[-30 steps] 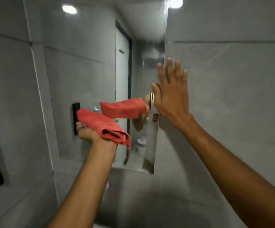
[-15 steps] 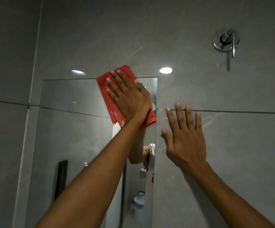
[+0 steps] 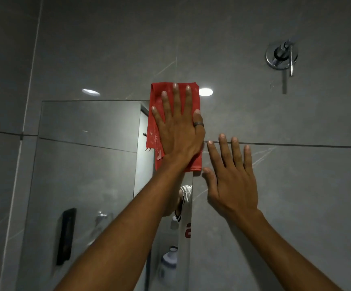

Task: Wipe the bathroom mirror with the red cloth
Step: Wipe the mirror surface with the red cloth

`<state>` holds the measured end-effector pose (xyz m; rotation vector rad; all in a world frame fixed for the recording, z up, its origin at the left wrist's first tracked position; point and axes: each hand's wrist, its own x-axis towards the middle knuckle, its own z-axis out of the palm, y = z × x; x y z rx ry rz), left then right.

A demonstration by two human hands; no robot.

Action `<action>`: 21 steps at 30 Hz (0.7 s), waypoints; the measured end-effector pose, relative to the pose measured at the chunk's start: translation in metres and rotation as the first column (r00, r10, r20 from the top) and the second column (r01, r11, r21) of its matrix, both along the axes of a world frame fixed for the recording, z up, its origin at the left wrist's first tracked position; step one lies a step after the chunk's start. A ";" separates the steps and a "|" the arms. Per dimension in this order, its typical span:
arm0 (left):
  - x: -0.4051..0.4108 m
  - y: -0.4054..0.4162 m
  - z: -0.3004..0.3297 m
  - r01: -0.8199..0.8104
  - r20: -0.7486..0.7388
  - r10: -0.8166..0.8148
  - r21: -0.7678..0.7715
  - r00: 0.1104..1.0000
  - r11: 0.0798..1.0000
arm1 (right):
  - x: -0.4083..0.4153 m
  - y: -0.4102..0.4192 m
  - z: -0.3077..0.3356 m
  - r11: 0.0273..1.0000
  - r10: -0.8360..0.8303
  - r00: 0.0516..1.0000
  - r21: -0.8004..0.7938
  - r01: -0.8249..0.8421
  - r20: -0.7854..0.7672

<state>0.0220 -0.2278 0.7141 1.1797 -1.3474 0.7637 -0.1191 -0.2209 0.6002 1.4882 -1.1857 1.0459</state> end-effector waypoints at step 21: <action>0.007 -0.002 -0.029 0.014 0.083 -0.011 -0.033 0.996 0.999 | -0.001 -0.003 -0.013 0.999 0.008 1.000 -0.038 -0.008 -0.004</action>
